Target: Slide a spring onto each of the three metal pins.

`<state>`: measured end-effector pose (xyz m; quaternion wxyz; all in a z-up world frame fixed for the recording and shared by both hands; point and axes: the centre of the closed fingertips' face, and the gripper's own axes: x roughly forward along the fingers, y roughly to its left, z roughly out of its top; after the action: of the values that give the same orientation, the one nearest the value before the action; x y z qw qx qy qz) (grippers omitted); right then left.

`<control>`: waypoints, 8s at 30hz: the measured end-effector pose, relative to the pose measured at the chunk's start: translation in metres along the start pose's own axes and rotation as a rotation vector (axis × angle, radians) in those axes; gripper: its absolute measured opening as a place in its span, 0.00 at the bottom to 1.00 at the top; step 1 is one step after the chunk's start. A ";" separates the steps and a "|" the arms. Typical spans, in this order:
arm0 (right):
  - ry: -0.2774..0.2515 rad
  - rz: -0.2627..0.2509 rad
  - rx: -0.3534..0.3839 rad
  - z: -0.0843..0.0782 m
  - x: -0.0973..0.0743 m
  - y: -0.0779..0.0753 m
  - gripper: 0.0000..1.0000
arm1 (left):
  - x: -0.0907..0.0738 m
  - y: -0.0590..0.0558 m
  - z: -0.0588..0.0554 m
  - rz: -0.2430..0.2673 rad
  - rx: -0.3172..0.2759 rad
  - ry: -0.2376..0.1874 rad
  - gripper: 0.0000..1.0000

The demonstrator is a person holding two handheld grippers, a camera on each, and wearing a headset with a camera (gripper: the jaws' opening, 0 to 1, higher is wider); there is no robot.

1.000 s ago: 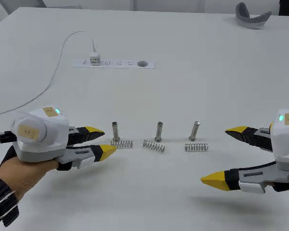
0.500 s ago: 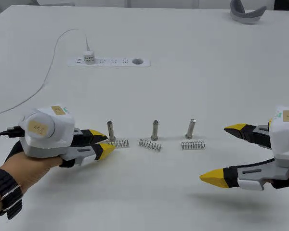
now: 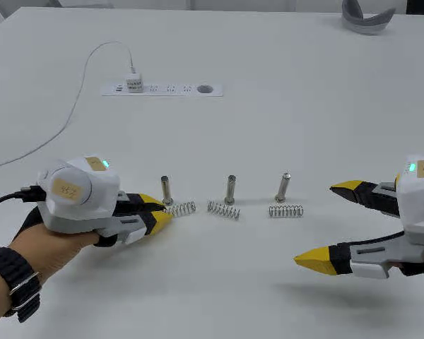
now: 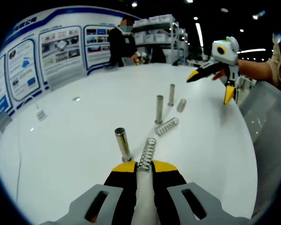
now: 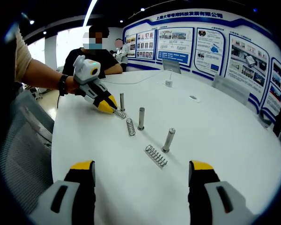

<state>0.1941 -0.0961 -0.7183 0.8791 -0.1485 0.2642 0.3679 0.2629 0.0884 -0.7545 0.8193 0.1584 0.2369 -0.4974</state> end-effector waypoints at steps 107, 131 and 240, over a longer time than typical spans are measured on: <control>-0.030 0.265 -0.396 0.059 0.062 0.090 0.12 | -0.028 -0.101 0.082 -0.221 0.057 -0.157 0.10; -0.047 0.304 -0.313 0.064 0.064 0.101 0.13 | -0.026 -0.107 0.089 -0.235 0.068 -0.183 0.10; -0.028 0.072 -0.021 0.029 0.008 0.028 0.76 | -0.010 0.028 0.051 -0.017 -0.060 -0.082 0.10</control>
<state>0.1888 -0.0585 -0.7011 0.8673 -0.1429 0.2530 0.4042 0.2954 0.0834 -0.7057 0.8285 0.1112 0.2195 -0.5030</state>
